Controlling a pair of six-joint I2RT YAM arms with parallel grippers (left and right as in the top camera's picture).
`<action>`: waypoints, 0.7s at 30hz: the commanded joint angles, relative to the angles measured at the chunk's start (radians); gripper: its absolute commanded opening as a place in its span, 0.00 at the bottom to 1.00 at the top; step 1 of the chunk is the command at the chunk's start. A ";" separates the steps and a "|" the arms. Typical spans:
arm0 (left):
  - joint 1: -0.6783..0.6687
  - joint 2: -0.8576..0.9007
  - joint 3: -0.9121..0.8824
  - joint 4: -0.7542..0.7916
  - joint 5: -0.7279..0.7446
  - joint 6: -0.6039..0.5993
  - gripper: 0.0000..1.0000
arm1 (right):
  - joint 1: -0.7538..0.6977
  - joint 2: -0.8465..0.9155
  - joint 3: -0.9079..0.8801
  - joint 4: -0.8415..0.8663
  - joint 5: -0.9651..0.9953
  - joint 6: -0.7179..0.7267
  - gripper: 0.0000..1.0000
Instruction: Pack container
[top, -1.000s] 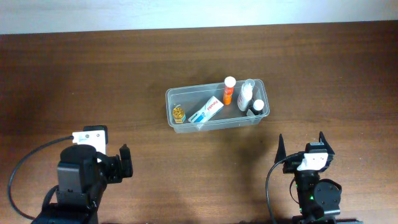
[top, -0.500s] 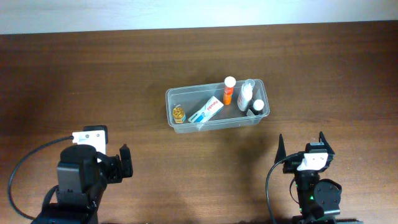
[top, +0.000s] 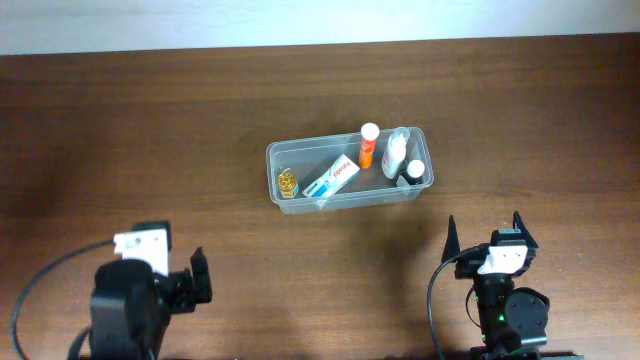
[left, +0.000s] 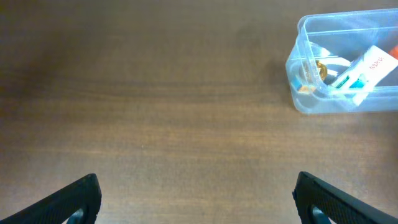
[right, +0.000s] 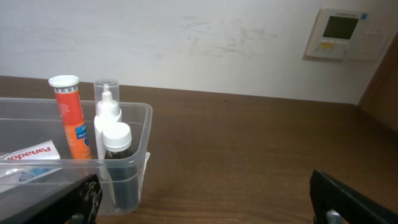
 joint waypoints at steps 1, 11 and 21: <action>0.029 -0.145 -0.115 0.049 0.017 0.005 0.99 | -0.006 -0.006 -0.004 -0.009 0.005 -0.007 0.98; 0.063 -0.479 -0.505 0.378 0.038 0.027 0.99 | -0.006 -0.006 -0.004 -0.009 0.005 -0.007 0.98; 0.064 -0.550 -0.821 0.958 0.038 0.114 0.99 | -0.006 -0.006 -0.004 -0.009 0.005 -0.007 0.98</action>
